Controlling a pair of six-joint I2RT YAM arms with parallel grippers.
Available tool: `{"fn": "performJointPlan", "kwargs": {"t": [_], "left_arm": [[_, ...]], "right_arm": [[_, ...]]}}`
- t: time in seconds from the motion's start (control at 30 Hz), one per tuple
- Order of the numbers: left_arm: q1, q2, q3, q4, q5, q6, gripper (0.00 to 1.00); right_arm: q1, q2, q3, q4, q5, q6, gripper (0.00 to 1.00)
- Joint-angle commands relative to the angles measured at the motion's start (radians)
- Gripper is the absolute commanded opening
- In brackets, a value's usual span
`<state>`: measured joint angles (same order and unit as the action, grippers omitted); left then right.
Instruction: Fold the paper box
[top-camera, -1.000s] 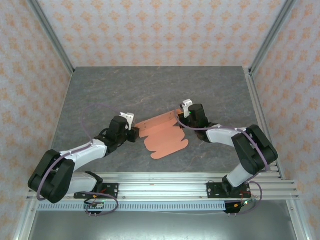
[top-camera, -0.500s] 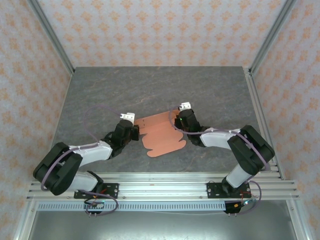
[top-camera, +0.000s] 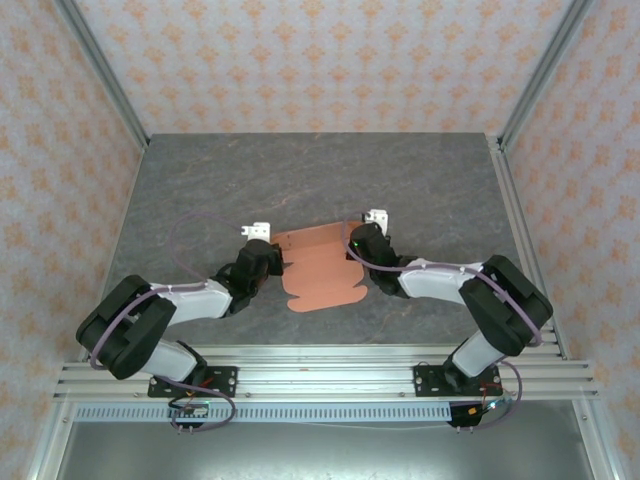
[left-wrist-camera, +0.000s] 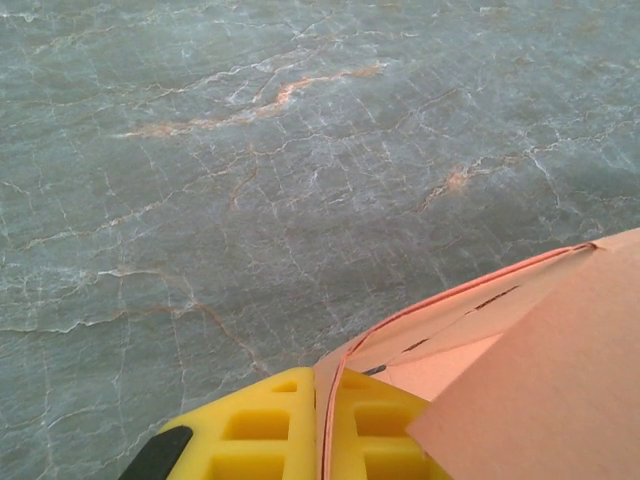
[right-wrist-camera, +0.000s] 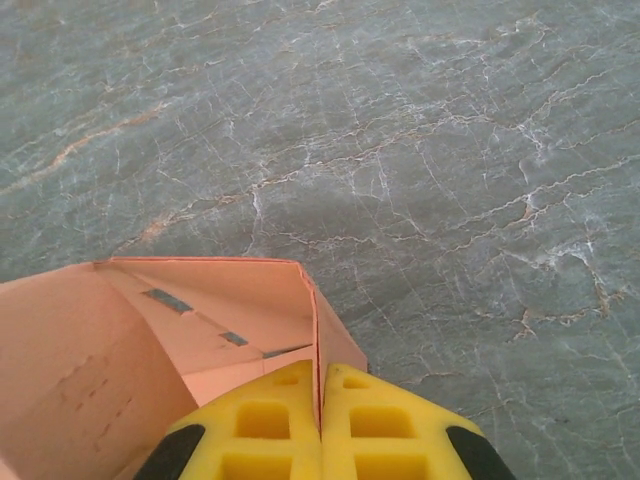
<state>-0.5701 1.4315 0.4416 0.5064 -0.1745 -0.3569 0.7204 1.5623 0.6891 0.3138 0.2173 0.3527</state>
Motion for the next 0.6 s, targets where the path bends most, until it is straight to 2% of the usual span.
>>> {"fn": "performJointPlan", "kwargs": {"t": [0.0,0.3,0.43,0.57], "left_arm": [[-0.04,0.01,0.055,0.132,0.047,-0.061,0.04],[-0.074,0.075,0.095,0.163,0.047,-0.097,0.01],[-0.074,0.058,0.092,0.13,0.018,-0.093,0.01],[-0.074,0.028,0.099,0.053,-0.015,-0.039,0.01]], "right_arm": [[0.036,-0.024,0.003,0.004,-0.15,0.07,0.0],[0.036,-0.038,0.001,0.048,-0.252,0.191,0.0],[0.036,-0.062,-0.023,0.007,-0.175,0.155,0.0],[0.036,-0.094,-0.04,-0.066,-0.033,0.081,0.0]]}}
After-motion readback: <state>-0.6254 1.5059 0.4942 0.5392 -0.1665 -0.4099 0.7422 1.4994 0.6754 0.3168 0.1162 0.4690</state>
